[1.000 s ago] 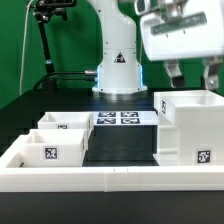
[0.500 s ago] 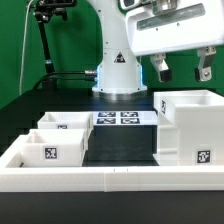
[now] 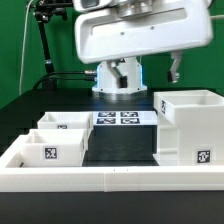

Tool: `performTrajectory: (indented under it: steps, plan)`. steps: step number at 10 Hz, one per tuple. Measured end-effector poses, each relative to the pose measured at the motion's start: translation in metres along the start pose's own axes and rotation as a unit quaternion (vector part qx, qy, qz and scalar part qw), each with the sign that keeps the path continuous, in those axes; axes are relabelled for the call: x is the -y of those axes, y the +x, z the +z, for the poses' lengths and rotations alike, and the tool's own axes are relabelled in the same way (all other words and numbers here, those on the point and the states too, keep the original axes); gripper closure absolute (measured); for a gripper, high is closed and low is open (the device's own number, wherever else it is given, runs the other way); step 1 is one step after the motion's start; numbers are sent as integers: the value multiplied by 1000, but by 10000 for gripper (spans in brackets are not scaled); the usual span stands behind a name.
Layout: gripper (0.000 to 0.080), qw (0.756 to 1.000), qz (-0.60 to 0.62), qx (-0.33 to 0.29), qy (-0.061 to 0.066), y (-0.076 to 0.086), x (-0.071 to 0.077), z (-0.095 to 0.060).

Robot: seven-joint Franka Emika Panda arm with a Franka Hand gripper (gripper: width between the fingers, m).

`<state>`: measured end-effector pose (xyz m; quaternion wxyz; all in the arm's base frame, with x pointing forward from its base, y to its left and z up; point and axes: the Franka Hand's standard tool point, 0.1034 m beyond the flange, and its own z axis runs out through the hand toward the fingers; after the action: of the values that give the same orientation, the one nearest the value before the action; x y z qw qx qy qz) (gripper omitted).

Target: Assemble drawer

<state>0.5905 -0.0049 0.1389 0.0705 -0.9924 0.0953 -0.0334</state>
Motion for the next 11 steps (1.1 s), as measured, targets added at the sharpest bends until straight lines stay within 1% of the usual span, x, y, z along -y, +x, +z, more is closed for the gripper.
performTrajectory:
  steps: [2, 3, 5, 6, 7, 8, 9, 10, 11]
  plan:
    - [151, 996, -94, -6, -8, -3, -36, 5]
    - [151, 994, -113, -4, -10, -7, -48, 9]
    - [151, 986, -166, -4, -11, -6, -46, 8]
    - [151, 987, -160, -5, -11, -6, -47, 9]
    - [151, 988, -154, 0, -18, -8, -48, 11]
    - [151, 987, -155, 11, -38, -13, -52, 18]
    - [151, 988, -149, 15, -47, -22, -59, 25]
    - [151, 990, -131, 26, -48, -35, -66, 33]
    - [151, 990, -126, 26, -52, -42, -73, 39]
